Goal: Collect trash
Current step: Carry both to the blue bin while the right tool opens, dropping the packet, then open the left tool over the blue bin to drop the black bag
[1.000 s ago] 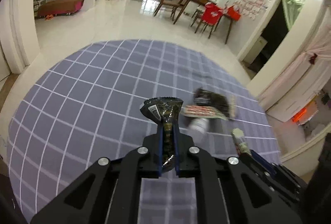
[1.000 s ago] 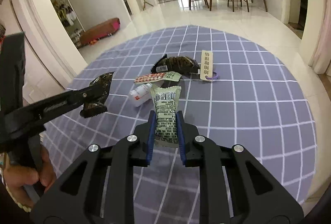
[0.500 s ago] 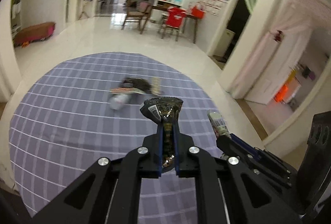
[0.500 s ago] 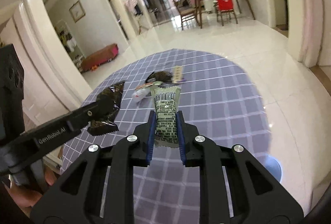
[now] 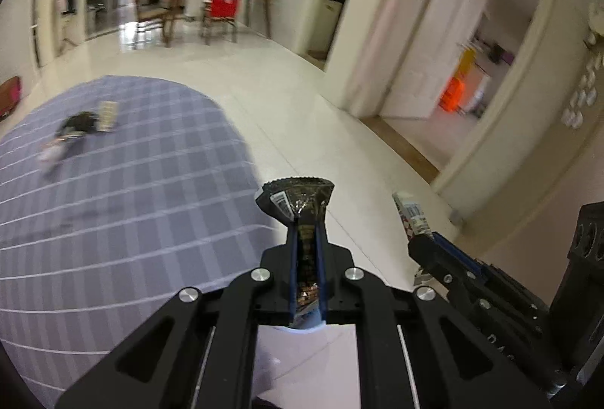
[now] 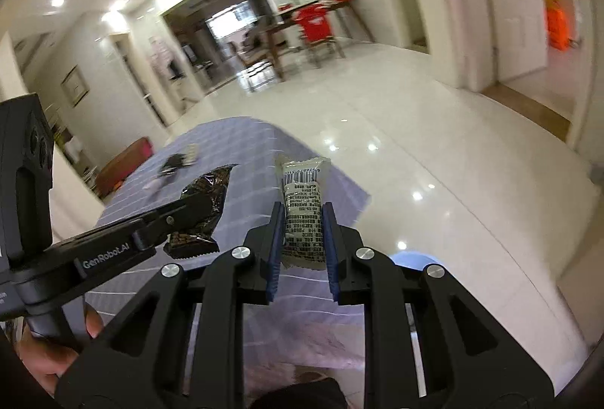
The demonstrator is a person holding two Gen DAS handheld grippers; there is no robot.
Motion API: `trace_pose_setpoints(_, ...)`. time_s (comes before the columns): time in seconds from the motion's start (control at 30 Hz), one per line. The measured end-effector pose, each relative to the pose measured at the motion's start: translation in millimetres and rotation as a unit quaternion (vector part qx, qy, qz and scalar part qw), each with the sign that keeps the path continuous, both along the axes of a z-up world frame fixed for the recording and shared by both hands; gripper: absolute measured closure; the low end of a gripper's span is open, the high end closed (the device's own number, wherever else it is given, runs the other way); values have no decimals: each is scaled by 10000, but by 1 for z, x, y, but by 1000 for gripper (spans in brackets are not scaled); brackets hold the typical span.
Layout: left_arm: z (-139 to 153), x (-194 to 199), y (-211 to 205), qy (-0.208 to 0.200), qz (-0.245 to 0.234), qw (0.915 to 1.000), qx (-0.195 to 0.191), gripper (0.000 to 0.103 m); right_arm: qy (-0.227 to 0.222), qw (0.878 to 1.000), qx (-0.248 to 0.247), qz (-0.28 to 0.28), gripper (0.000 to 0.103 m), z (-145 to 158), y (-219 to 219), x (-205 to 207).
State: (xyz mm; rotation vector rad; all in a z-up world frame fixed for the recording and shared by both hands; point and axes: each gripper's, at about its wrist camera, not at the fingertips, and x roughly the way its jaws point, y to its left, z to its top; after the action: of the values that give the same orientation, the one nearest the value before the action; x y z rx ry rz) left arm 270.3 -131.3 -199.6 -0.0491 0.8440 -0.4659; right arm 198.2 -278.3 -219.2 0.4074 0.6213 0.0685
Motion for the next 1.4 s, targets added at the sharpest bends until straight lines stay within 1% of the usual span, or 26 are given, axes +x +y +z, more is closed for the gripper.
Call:
trace_pose_setpoints(0.17,-25,2,-44,105,-385,9990,198,95,157,9993,130,-323,83,-21,-33,-1)
trace_pose_setpoints(0.27,-40,7,-61,202,-466,9982,323,95,167,9987,282,-382,83,-34,-51,5)
trace_pose_setpoints(0.37,-50,17,-66,267,-432,9979,392,95,102,9986,373,-375,80,-46,-56,20)
trace_pose_setpoints(0.47,-54,28,-72,285,-386,9976,494,95,266,9973,510,-454,69,-60,-67,35)
trace_pose_setpoints(0.5,-56,29,-73,284,-386,9975,520,95,277,9969,546,-497,54,-60,-67,36)
trace_pose_setpoints(0.53,-57,31,-75,260,-385,9972,581,95,246,9966,560,-551,48,-61,-69,36)
trace_pose_setpoints(0.6,-59,33,-79,224,-400,9968,650,95,213,9966,559,-564,48,-61,-72,33)
trace_pose_setpoints(0.93,-71,34,-92,321,-555,9954,716,95,80,9944,728,-764,47,-59,-87,12)
trace_pose_setpoints(1.23,-68,33,-102,267,-643,9946,766,94,-164,9920,793,-969,44,-53,-99,-7)
trace_pose_setpoints(1.4,-66,35,-108,220,-719,9939,805,94,-346,9895,866,-1108,44,-51,-107,-17)
